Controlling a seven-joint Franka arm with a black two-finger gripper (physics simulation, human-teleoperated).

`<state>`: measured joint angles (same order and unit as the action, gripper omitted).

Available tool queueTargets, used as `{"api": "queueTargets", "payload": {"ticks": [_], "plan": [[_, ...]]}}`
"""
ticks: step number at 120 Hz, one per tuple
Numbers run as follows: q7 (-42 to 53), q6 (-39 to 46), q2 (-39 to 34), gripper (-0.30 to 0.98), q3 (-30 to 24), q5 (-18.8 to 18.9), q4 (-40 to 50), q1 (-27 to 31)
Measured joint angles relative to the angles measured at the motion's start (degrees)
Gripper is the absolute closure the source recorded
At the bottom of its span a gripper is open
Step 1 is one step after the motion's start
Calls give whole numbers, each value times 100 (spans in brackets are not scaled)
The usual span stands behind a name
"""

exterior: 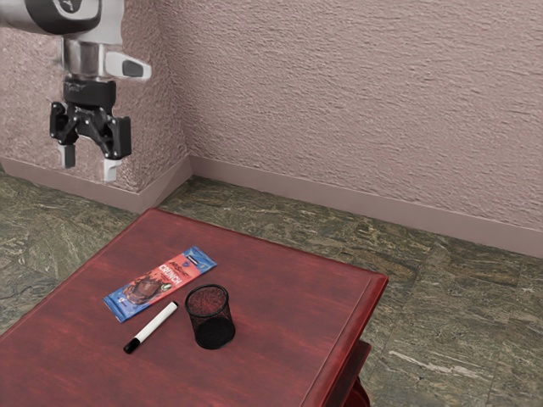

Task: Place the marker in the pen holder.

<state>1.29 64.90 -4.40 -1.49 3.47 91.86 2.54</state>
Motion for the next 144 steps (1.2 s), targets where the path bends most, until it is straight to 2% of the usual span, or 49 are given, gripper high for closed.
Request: {"api": "queueTargets", "payload": {"ticks": [14,32,41,53,64,70,76,80,87,97,104,126,144], "plan": [[38,939,2,0,-2,21,32,-13],[55,1573,-4,0,-21,21,34,1],[50,1693,-164,9,-52,38,67,-93],[40,1760,-285,21,-58,61,133,-554],[-6,1918,-854,26,79,65,1166,-712],[-36,2184,-1407,28,354,106,2293,-688],[-63,2572,-1613,30,625,216,3241,-660],[-77,2922,-1542,30,874,273,3777,-648],[-93,3589,-998,32,1332,347,4316,-634],[-104,4510,-129,33,1611,364,4554,-602],[-108,4996,203,33,1673,322,4585,-579],[45,6055,573,34,1702,243,4672,-501],[292,6660,364,35,1696,201,4906,-596]]}}
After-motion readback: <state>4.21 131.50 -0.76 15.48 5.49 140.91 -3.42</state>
